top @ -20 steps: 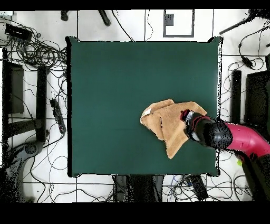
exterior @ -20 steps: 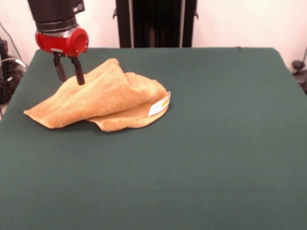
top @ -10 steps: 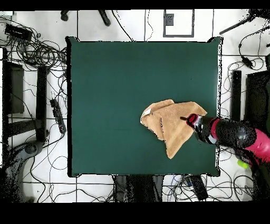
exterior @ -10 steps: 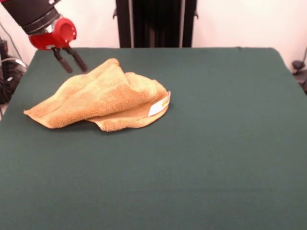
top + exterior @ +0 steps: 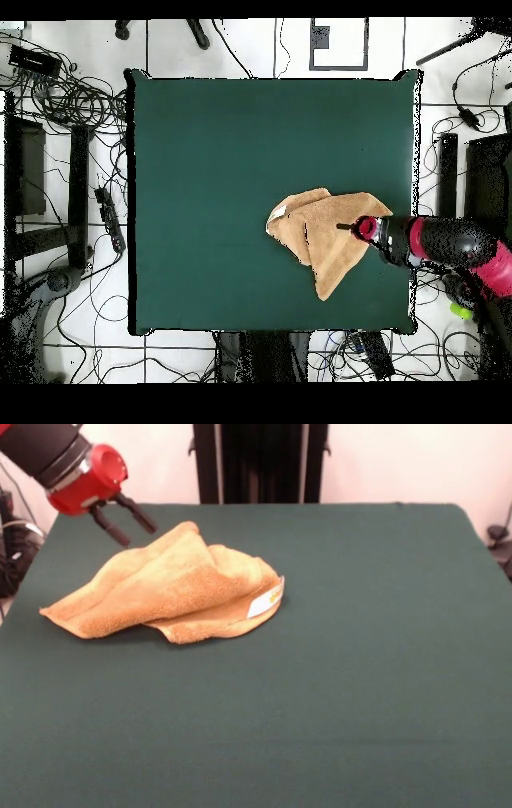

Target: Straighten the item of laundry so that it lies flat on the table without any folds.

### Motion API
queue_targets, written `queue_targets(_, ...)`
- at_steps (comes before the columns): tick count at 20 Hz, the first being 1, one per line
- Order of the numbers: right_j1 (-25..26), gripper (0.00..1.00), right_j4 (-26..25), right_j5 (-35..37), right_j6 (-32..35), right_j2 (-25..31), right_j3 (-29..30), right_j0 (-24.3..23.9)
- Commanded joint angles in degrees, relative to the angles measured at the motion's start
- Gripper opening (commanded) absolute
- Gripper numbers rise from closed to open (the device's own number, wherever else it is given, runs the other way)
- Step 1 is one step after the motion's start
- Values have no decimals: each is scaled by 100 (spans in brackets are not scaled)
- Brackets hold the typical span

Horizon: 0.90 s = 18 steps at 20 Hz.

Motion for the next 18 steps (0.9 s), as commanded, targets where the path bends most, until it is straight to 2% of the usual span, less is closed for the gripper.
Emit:
queue_targets(1, 901, 100, -208, 216, -2337, 318, -834, 331)
queue_targets(5, 1124, 100, -298, 173, -2619, 237, -991, 291)
queue_targets(10, 1238, 100, -255, 549, -2863, 209, -1293, 304)
queue_targets(18, 906, 100, -200, 1439, -3132, 139, -1511, 250)
